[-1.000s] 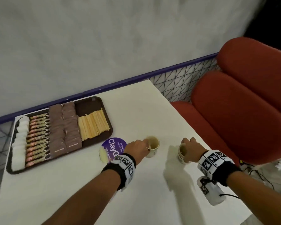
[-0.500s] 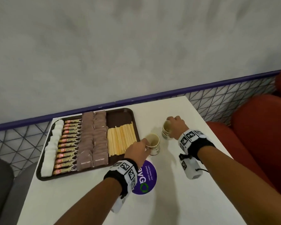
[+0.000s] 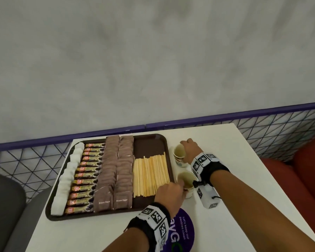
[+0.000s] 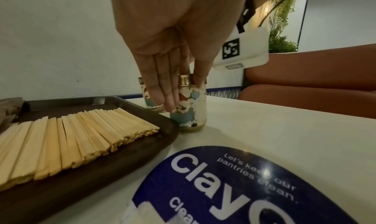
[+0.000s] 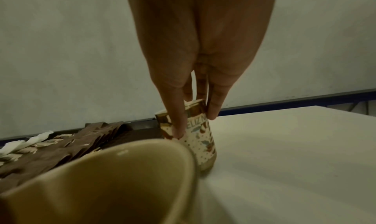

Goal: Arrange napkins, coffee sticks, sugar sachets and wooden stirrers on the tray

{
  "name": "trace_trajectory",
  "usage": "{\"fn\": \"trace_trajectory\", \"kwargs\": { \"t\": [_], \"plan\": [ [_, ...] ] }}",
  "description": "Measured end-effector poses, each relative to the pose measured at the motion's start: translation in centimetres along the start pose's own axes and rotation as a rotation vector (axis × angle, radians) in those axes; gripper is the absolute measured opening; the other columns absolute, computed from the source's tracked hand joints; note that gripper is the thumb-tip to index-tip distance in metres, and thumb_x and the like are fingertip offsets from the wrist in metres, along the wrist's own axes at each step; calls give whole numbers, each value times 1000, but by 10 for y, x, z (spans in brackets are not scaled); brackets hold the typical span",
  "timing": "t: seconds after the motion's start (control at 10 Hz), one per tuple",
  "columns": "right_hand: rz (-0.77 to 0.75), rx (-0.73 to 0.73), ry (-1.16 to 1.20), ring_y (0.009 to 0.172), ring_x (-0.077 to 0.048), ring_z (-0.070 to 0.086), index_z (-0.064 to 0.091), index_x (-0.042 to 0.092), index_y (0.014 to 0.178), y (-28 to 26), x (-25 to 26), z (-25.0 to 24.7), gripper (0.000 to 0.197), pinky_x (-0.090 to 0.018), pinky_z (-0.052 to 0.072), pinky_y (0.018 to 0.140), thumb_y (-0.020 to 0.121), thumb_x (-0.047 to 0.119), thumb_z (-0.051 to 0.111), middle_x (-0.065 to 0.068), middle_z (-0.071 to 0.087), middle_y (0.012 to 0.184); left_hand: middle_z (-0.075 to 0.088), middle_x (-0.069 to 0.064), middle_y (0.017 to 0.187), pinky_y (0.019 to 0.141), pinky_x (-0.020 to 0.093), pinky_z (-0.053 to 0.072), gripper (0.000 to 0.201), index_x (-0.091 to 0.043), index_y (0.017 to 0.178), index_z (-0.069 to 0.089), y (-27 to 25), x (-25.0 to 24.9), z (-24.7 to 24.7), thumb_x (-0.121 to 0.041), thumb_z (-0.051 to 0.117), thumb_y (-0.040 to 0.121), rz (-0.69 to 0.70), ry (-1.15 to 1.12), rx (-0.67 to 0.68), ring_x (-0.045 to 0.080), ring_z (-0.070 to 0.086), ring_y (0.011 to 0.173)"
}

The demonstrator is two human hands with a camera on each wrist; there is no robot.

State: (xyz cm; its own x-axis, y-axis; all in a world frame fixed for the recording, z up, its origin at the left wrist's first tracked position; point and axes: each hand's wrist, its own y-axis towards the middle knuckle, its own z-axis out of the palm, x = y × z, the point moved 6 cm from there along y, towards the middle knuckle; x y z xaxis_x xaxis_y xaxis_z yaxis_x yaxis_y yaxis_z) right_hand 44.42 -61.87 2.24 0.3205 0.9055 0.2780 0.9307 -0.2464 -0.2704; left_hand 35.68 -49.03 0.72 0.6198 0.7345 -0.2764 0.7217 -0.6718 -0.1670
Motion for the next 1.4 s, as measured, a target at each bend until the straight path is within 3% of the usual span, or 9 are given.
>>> {"fn": "trace_trajectory", "kwargs": {
  "t": [0.2, 0.3, 0.4, 0.5, 0.6, 0.7, 1.0, 1.2, 1.4],
  "plan": [
    [-2, -15, 81, 129, -29, 40, 28, 10, 140, 9, 3, 6, 78, -35, 37, 107, 76, 10, 73, -12, 33, 142, 66, 10, 97, 75, 34, 50, 37, -15, 128, 35, 0, 3, 5, -39, 34, 99, -10, -28, -26, 29, 65, 88],
    [27, 0, 182, 134, -29, 33, 20, 12, 144, 7, -2, 1, 90, -39, 35, 109, 73, 16, 76, -12, 26, 147, 66, 1, 101, 77, 34, 54, 51, -23, 130, 28, -1, 15, -1, -47, 50, 90, -76, -291, -125, 21, 66, 89],
    [48, 25, 222, 133, -29, 34, 25, 12, 143, 3, -10, -2, 85, -41, 33, 110, 75, 23, 75, -13, 30, 145, 53, -5, 119, 89, 27, 47, 69, -25, 133, 31, 2, 31, -3, -47, 67, 78, -151, -519, -140, 13, 53, 108],
    [32, 41, 234, 126, -30, 42, 33, 10, 139, 0, -10, -2, 73, -40, 36, 108, 78, 22, 72, -14, 36, 141, 47, -6, 117, 93, 24, 43, 71, -25, 137, 36, 6, 33, -1, -44, 69, 77, -135, -529, -118, 12, 48, 109],
    [24, 38, 230, 127, -29, 42, 33, 9, 140, 0, -9, -2, 72, -37, 35, 108, 80, 22, 70, -14, 35, 142, 42, -7, 103, 88, 23, 43, 61, -27, 132, 46, 11, 33, 2, -42, 70, 77, -109, -526, -87, 11, 46, 98],
    [29, 36, 223, 132, -29, 36, 30, 9, 141, 3, -10, -3, 73, -35, 31, 109, 81, 23, 69, -13, 32, 145, 42, -6, 102, 88, 24, 43, 58, -27, 129, 50, 19, 39, 1, -38, 71, 76, -132, -587, -107, 11, 45, 94],
    [42, 44, 216, 134, -28, 35, 27, 9, 142, 9, -7, -4, 73, -35, 29, 110, 83, 22, 67, -13, 30, 146, 49, -4, 112, 95, 28, 43, 57, -22, 127, 50, 28, 40, 4, -35, 72, 77, -171, -644, -135, 15, 50, 109],
    [35, 68, 187, 132, -28, 37, 31, 8, 139, 6, -8, -2, 68, -34, 30, 108, 83, 22, 66, -13, 32, 145, 48, -3, 118, 95, 27, 43, 56, -20, 127, 48, 29, 36, 4, -37, 71, 79, -198, -670, -134, 15, 50, 109],
    [79, 34, 379, 134, -29, 37, 23, 10, 144, 1, -22, -1, 80, -43, 32, 111, 80, 22, 70, -12, 29, 149, 45, -5, 120, 97, 22, 40, 64, -21, 133, 42, 19, 38, 2, -33, 72, 78, -225, -688, -138, 13, 47, 114]
  ]
}}
